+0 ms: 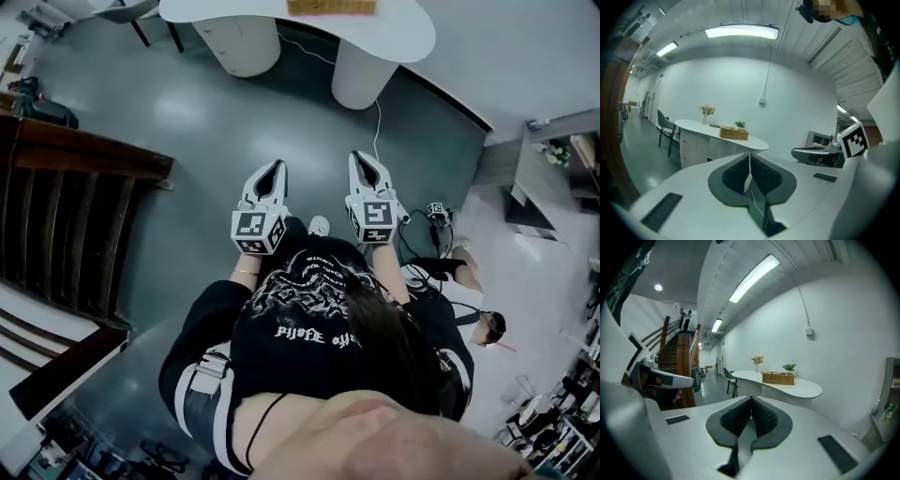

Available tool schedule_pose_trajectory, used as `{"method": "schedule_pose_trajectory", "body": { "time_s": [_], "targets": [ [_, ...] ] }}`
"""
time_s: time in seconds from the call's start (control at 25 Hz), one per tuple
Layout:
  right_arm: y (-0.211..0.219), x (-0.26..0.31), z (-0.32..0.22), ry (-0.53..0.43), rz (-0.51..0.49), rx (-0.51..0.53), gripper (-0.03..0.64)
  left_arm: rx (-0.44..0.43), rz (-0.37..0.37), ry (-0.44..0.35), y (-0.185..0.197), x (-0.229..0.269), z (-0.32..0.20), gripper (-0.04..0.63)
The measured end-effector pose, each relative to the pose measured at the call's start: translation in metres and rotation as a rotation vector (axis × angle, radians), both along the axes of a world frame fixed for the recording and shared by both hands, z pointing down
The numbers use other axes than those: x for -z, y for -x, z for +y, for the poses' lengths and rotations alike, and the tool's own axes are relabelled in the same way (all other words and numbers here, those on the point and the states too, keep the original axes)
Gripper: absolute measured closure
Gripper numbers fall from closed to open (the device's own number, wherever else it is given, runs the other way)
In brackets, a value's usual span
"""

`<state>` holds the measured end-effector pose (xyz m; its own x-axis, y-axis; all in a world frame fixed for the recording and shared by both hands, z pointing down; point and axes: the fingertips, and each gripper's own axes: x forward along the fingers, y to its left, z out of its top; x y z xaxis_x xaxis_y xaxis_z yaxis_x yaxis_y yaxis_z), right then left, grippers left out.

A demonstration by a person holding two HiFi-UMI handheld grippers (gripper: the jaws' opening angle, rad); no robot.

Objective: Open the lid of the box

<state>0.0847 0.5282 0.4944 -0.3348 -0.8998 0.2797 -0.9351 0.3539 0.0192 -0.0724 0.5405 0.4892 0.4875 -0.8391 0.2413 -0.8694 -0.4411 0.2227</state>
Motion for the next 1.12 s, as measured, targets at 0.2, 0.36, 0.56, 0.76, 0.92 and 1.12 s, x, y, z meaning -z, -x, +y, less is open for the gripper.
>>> {"method": "schedule_pose_trajectory", "body": {
  "time_s": [0.2, 0.36, 0.56, 0.76, 0.92, 1.12],
  "targets": [
    [-0.008, -0.002, -0.013, -0.008, 0.015, 0.002, 0.591, 0.001, 0.011, 0.006, -0.006, -0.005, -0.011, 0.566],
    [-0.014, -0.007, -0.027, 0.002, -0.006, -0.009, 0.591, -0.03, 0.016, -0.013, -0.014, -0.007, -0.032, 0.566],
    [-0.01, -0.012, -0.053, 0.018, 0.03, -0.002, 0.591, -0.081, 0.013, -0.029, -0.016, -0.004, -0.079, 0.566],
    [0.002, -0.016, -0.103, 0.04, 0.045, 0.011, 0.591, -0.089, 0.049, -0.015, -0.003, -0.004, -0.141, 0.566],
    [0.004, -0.012, -0.15, 0.022, 0.064, -0.04, 0.591, -0.121, 0.099, 0.013, 0.003, -0.003, -0.19, 0.566],
    [0.012, -0.008, -0.198, 0.021, 0.101, -0.069, 0.591, -0.143, 0.101, -0.003, 0.011, -0.001, -0.243, 0.566]
  ]
}}
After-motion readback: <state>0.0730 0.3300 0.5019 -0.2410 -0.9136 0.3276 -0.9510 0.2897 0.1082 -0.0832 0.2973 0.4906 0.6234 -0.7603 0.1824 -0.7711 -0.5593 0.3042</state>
